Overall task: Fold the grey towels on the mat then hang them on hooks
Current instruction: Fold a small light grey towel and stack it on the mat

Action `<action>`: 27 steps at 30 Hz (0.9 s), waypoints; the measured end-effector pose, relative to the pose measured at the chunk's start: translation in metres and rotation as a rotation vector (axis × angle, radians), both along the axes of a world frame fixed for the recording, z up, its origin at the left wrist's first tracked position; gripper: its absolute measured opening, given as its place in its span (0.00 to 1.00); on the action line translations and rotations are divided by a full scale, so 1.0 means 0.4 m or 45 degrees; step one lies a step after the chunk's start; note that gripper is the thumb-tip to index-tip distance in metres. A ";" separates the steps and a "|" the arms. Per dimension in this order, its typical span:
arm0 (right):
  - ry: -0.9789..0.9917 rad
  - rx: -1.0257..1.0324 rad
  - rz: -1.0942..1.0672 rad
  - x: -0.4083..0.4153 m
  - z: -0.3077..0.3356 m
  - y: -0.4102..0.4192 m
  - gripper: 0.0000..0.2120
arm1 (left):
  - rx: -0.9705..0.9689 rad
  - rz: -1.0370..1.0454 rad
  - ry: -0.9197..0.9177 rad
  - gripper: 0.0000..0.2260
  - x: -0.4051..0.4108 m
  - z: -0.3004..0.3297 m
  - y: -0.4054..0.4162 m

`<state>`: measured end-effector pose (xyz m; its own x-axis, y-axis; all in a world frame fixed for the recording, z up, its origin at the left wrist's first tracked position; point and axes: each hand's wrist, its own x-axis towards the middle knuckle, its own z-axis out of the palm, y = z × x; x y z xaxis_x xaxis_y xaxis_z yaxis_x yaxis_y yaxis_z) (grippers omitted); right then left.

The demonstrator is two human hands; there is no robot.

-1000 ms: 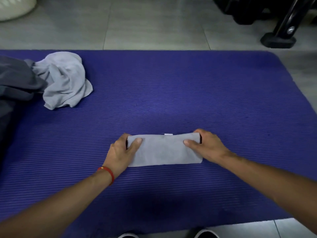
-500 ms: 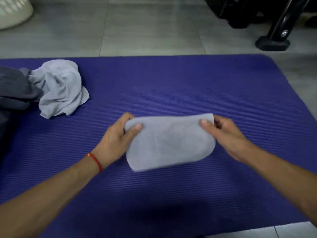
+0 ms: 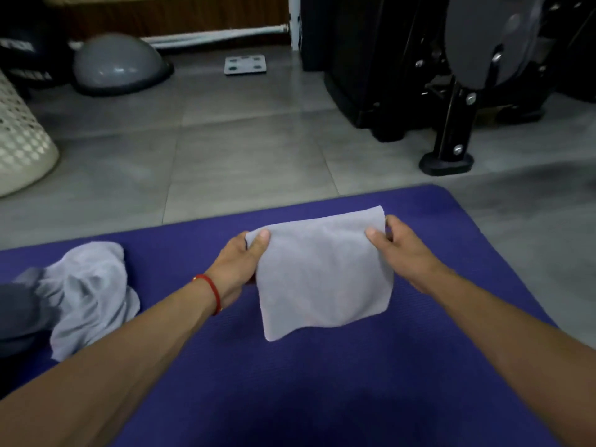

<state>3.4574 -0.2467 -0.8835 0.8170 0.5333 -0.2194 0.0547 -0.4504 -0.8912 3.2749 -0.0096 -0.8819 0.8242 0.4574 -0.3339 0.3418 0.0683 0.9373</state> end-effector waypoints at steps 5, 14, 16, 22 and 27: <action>-0.241 -0.130 -0.068 0.098 0.189 -0.032 0.11 | -0.403 -0.031 0.013 0.12 0.103 0.188 -0.078; 0.530 0.087 -0.175 0.309 0.169 -0.177 0.16 | -0.266 0.018 0.070 0.12 0.331 0.138 -0.180; 0.704 0.090 -0.159 0.379 0.108 -0.207 0.16 | -0.384 0.006 0.188 0.12 0.413 0.073 -0.196; 0.410 -0.100 -0.084 0.592 -0.054 -0.250 0.15 | -0.507 -0.090 0.353 0.12 0.666 -0.099 -0.208; -0.127 -0.435 -0.077 0.845 -0.168 -0.219 0.20 | -0.440 -0.029 0.347 0.12 0.892 -0.211 -0.235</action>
<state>3.7953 -0.3344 -0.9509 0.8713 0.3929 -0.2939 0.0980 -0.7262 -0.6805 3.6317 -0.1034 -0.9664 0.6935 0.2634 -0.6706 0.5785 0.3513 0.7362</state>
